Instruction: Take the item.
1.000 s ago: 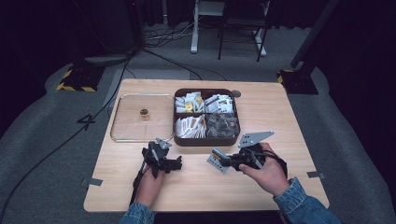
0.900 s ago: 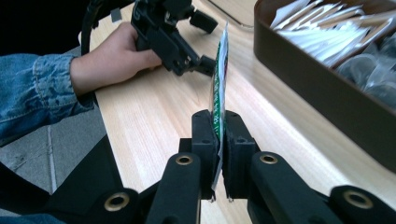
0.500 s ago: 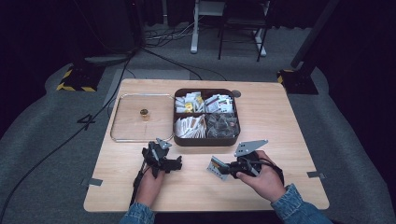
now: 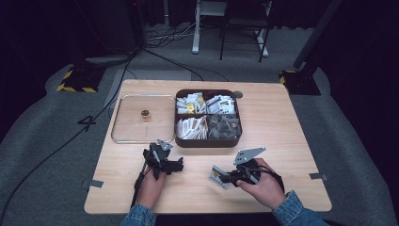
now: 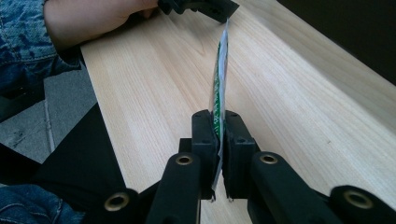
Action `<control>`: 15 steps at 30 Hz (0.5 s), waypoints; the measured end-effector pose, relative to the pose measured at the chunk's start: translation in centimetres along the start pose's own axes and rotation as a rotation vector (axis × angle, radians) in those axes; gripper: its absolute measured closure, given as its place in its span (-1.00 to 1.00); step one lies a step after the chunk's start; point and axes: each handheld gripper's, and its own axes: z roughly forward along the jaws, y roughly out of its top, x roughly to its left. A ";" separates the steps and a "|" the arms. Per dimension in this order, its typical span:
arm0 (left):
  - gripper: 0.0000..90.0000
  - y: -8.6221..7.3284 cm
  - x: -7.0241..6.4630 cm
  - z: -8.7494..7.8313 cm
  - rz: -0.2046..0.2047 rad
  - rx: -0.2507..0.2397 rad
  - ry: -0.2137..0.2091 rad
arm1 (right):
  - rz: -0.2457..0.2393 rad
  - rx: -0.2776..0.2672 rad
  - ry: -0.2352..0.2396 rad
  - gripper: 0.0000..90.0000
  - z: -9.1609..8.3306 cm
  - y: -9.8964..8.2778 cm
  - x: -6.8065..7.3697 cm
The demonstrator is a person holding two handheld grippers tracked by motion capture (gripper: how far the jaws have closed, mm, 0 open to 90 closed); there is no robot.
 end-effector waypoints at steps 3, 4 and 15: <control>-1.00 0.0 0.0 0.0 0.003 0.001 0.001 | 0.010 0.007 0.005 0.90 0.2 -0.2 -0.1; -1.00 0.0 0.0 0.0 0.003 0.000 0.001 | 0.013 0.010 0.007 0.90 0.2 -0.2 -0.1; -1.00 0.0 0.0 0.0 0.002 0.001 0.001 | 0.037 0.038 0.010 0.68 0.8 -0.6 -0.7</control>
